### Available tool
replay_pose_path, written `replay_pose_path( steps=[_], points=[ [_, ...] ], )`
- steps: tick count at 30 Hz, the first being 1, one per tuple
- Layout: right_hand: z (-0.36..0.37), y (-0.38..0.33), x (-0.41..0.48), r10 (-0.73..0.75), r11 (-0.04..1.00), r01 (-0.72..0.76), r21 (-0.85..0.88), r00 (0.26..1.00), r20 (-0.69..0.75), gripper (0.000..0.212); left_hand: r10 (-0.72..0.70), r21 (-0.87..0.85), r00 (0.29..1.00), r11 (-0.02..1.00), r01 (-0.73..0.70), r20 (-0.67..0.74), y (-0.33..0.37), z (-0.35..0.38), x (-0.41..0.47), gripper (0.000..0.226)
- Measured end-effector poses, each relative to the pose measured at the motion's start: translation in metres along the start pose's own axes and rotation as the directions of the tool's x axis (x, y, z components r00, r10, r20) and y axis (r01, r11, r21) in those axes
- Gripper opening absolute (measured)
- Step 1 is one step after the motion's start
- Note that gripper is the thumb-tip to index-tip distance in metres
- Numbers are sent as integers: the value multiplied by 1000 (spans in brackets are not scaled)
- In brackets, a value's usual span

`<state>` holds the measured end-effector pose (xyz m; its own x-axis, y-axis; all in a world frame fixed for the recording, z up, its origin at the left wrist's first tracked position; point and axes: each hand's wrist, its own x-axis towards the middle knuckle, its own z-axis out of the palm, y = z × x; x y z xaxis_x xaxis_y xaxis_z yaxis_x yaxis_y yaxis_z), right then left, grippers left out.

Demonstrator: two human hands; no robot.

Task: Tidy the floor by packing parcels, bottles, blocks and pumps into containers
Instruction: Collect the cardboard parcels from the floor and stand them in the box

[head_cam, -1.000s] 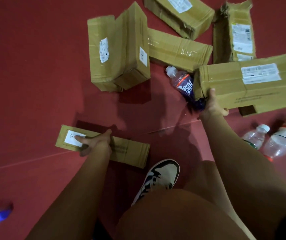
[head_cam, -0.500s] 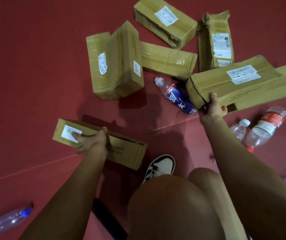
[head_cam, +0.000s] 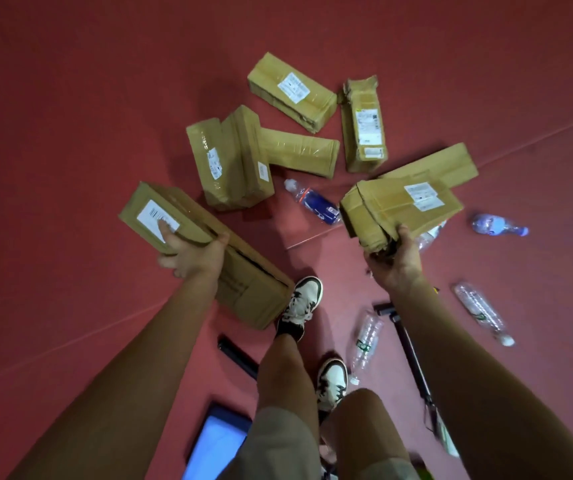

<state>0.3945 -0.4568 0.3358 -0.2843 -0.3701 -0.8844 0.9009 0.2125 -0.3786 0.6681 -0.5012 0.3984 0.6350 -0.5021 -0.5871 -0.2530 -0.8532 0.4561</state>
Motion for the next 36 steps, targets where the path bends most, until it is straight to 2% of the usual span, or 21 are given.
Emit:
replay_pose_path(
  steps=[5,9,13,17,21,25,29,31,34,36],
  points=[
    [1,-34,-88,-29,995,32,-90,999,33,42,89,-45,990,995,-85,107,37,-43,-74,107],
    [-6,-65,-142,-71,973,87,-213,994,82,41,198,-106,965,978,-182,172,61,-69,-124,106],
    [-16,-90,-189,-173,897,192,-397,981,84,52,276,-152,938,957,-247,211,71,-87,-166,102],
    [-8,-103,-219,-208,757,284,-588,958,195,54,267,-191,943,954,-230,201,71,-105,-178,102],
    [27,-95,-235,-137,654,294,-697,952,274,48,223,-202,967,960,-195,125,63,-139,-160,104],
    [80,-59,-240,-12,534,275,-800,948,319,50,91,-284,995,956,-73,51,54,-181,-124,102],
    [128,-4,-257,169,428,254,-867,920,353,8,-34,-356,998,934,14,-50,38,-235,-84,102],
    [150,22,-271,256,364,259,-895,896,363,15,-79,-374,993,926,40,-89,26,-267,-68,102],
    [176,60,-285,375,227,335,-915,837,399,50,-187,-441,974,890,113,-128,-2,-309,-58,103],
    [193,83,-296,433,161,383,-910,801,414,50,-256,-491,954,859,148,-159,-20,-329,-57,102]
  ],
)
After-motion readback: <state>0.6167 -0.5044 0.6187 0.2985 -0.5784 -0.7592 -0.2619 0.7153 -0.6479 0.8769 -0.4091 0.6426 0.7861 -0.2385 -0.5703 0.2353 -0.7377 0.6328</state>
